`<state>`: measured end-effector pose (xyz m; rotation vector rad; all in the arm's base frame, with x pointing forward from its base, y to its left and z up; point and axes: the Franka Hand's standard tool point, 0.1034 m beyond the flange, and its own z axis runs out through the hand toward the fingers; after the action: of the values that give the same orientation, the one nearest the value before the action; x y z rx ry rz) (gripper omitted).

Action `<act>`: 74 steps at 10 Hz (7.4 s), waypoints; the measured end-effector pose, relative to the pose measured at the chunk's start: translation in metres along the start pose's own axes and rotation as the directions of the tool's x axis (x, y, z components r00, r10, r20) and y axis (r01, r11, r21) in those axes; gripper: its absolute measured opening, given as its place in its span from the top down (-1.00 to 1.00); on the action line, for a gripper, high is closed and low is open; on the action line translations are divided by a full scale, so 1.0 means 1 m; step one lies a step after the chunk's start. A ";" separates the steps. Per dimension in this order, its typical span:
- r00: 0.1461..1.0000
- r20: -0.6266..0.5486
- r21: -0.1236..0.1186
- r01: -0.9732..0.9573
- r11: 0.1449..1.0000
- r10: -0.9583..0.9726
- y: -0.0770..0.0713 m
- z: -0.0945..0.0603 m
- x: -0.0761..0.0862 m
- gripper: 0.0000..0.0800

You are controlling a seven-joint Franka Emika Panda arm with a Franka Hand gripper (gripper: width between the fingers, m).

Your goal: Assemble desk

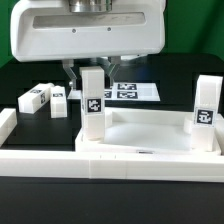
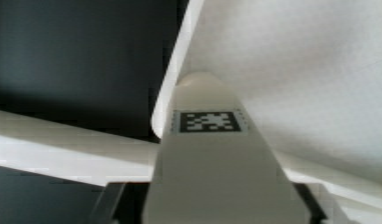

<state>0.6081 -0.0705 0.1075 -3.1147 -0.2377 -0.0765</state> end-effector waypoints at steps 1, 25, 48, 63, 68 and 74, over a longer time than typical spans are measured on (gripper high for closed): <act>0.997 -0.001 0.002 -0.082 0.997 0.082 -0.001 0.000 0.000 0.28; 0.966 -0.008 -0.005 -0.260 0.966 0.260 -0.012 0.000 0.004 -0.62; 0.653 -0.003 0.012 -0.758 0.653 0.758 -0.015 0.002 0.005 0.27; 0.960 -0.029 -0.001 -0.277 0.961 0.277 -0.017 0.001 0.009 -0.62; 0.975 -0.026 -0.031 0.220 0.975 -0.221 -0.008 0.000 0.009 -0.62; 0.951 -0.021 -0.034 0.307 0.951 -0.308 -0.008 0.000 0.009 -0.09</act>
Offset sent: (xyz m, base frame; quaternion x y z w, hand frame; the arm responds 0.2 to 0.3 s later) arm -0.0158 0.0103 -0.0029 -0.0567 -0.0064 0.2932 0.9544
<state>0.6157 -0.0614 0.1077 -3.0731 -0.7261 -0.1256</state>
